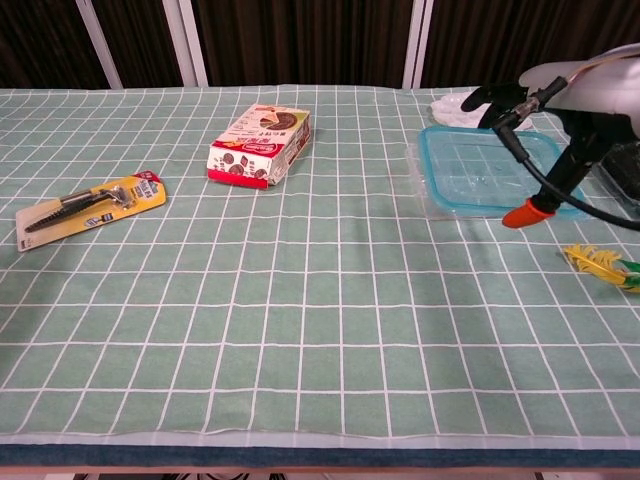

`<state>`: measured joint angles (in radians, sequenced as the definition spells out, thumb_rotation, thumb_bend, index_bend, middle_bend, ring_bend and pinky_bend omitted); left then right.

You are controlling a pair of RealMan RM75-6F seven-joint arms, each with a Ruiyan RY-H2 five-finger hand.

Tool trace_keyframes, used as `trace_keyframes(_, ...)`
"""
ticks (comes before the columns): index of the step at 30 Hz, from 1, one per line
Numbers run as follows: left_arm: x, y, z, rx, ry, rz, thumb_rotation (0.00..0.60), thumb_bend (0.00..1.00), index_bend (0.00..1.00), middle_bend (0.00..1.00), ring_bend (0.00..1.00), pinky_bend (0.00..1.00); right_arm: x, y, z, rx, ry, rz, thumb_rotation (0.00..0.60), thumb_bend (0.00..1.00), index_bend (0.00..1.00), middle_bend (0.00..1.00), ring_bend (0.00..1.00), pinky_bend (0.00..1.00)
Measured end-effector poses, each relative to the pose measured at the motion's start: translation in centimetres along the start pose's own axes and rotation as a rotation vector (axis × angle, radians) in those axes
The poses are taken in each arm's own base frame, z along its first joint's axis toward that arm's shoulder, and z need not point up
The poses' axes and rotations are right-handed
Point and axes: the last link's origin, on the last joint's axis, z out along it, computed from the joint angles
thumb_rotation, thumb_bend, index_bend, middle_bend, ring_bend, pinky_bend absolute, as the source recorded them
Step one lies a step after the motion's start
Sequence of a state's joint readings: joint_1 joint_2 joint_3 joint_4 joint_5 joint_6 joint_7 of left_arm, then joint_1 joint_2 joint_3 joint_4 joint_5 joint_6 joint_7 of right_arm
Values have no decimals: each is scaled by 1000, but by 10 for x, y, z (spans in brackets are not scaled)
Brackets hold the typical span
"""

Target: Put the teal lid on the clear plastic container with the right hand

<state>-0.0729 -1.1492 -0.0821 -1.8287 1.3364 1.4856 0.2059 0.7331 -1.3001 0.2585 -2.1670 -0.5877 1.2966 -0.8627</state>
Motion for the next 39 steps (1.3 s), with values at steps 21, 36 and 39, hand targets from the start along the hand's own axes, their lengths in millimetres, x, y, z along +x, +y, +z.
trace_keyframes(21,3,-7,9,61,0,-10,600,795,61,0,0,0,31,24,108,-70,-69,-118,600,268,0,491,148,0)
trace_keyframes(36,3,-9,11,93,-5,-4,600,794,61,0,0,0,20,27,138,13,-82,-98,600,269,0,492,148,0)
trace_keyframes(39,4,-10,12,96,0,-5,600,795,61,0,0,0,16,29,141,24,-84,-95,600,268,0,492,148,0)
